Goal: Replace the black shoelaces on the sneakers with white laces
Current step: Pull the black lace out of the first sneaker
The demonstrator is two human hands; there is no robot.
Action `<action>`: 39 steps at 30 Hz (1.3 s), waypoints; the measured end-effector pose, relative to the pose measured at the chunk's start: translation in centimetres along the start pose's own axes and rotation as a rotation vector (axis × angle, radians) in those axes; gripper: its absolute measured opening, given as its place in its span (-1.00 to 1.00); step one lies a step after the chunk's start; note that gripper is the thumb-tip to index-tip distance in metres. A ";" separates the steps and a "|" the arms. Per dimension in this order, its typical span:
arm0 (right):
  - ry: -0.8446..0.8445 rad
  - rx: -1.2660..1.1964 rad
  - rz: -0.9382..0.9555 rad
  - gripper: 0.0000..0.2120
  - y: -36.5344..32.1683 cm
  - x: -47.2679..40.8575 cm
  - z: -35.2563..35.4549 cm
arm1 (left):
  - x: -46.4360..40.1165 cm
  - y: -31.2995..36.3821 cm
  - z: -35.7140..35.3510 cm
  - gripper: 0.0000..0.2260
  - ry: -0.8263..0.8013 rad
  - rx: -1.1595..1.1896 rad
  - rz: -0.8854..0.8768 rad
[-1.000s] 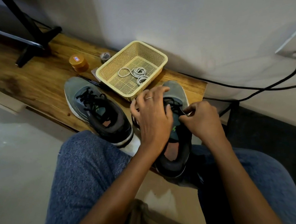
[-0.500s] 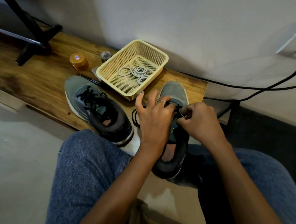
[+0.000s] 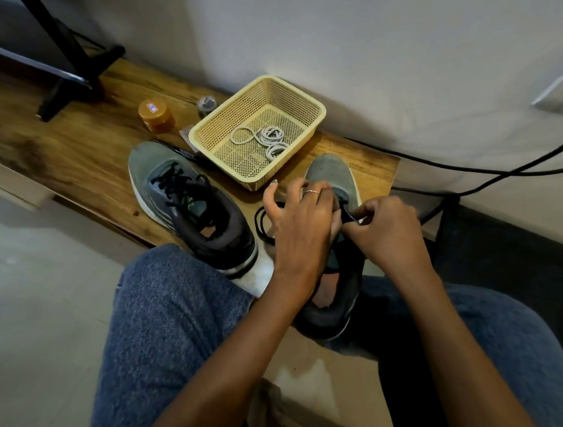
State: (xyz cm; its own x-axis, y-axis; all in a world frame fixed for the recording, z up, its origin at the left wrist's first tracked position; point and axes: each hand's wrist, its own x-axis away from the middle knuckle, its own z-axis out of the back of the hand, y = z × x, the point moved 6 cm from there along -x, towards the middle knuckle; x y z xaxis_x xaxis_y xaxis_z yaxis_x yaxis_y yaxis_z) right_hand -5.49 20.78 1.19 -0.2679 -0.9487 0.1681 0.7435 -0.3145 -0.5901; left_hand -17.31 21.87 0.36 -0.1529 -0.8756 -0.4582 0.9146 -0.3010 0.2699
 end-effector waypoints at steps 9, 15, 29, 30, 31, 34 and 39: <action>0.066 0.055 -0.024 -0.83 0.3 -0.2 0.1 | 0.5 -2.8 1.8 -0.91 0.123 0.546 0.602; 0.045 0.075 0.022 -0.87 0.3 -0.3 0.0 | -0.2 0.0 0.5 -0.63 -0.088 0.147 0.083; 0.049 0.054 0.034 -0.83 0.1 -0.2 0.2 | 0.3 -0.5 0.6 -0.95 -0.042 0.286 0.196; 0.051 0.050 0.022 -0.83 0.2 -0.3 0.2 | 0.4 -1.0 0.5 -0.95 -0.028 0.363 0.273; 0.052 0.051 0.011 -0.83 0.3 -0.3 0.3 | 0.6 -1.5 0.3 -0.95 -0.010 0.444 0.349; 0.052 0.065 -0.004 -0.84 0.6 -0.4 0.2 | 0.8 -2.7 0.4 -0.95 0.078 0.626 0.556; 0.040 0.068 -0.001 -0.83 0.5 -0.4 0.1 | 0.1 -2.3 1.6 -0.81 0.124 0.574 0.459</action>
State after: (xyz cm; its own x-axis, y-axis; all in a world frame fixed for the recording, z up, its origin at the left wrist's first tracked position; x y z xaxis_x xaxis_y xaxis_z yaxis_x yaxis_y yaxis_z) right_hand -4.92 21.00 0.90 -0.2923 -0.9466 0.1362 0.7826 -0.3186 -0.5348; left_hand -20.05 21.84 1.06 0.2719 -0.9218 -0.2764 0.5322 -0.0953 0.8413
